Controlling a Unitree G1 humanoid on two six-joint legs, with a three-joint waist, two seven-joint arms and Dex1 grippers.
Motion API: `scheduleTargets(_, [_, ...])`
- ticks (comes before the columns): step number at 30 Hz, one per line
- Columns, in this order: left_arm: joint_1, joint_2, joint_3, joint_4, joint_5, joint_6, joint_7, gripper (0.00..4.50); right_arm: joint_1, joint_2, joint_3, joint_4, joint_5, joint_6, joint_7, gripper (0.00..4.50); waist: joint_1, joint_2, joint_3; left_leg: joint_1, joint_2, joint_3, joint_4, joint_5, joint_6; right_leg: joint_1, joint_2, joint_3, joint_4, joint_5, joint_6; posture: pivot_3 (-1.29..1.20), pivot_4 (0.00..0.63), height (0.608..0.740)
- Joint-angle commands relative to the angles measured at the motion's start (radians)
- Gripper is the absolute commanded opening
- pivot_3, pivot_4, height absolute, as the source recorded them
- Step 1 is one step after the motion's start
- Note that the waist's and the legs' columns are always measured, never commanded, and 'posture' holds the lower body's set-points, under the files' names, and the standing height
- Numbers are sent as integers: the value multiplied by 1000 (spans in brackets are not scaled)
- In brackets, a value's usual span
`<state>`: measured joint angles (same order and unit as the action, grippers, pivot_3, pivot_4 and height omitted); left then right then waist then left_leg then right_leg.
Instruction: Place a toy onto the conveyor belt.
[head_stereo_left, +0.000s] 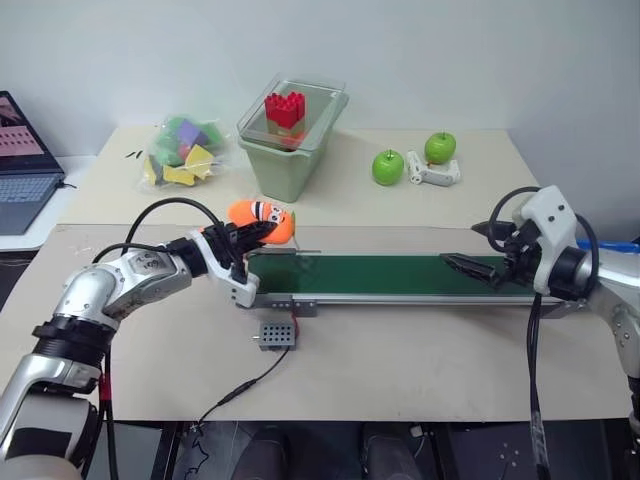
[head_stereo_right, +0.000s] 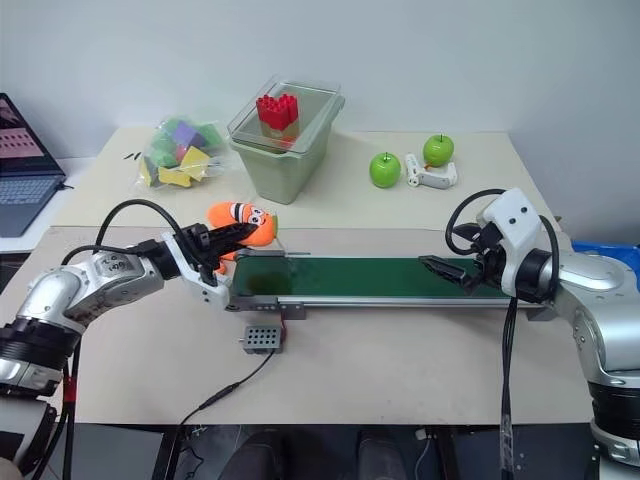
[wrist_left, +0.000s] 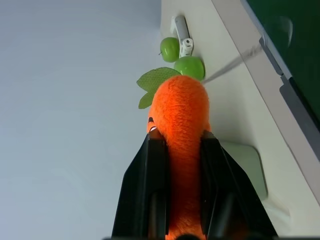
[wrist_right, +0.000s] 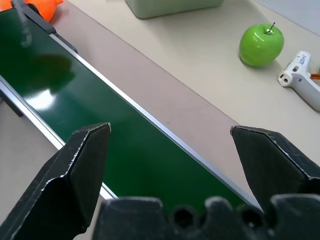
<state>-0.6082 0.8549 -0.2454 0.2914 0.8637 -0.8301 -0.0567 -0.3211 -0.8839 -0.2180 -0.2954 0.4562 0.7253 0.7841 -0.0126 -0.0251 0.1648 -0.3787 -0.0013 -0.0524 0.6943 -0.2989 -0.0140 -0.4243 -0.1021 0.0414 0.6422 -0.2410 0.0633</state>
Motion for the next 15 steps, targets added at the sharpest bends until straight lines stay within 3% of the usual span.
scheduleTargets(1, [6, -10, -7, -15, -22, 1, 1, 682, 1, -7, -54, -40, 20, -11, -6, 4500, 0, 0, 0, 0, 0, 0, 0, 0, 0, 0, 0, 0, 0, 0, 0, 0, 150, 740])
scheduleTargets(15, [67, -21, -60, 92, 21, -36, 75, 682, 75, -77, -92, -91, 59, -2, 72, 4500, 0, 0, 0, 1, 0, 0, 1, 0, 0, 1, 0, 0, 0, 0, 0, 0, 150, 740])
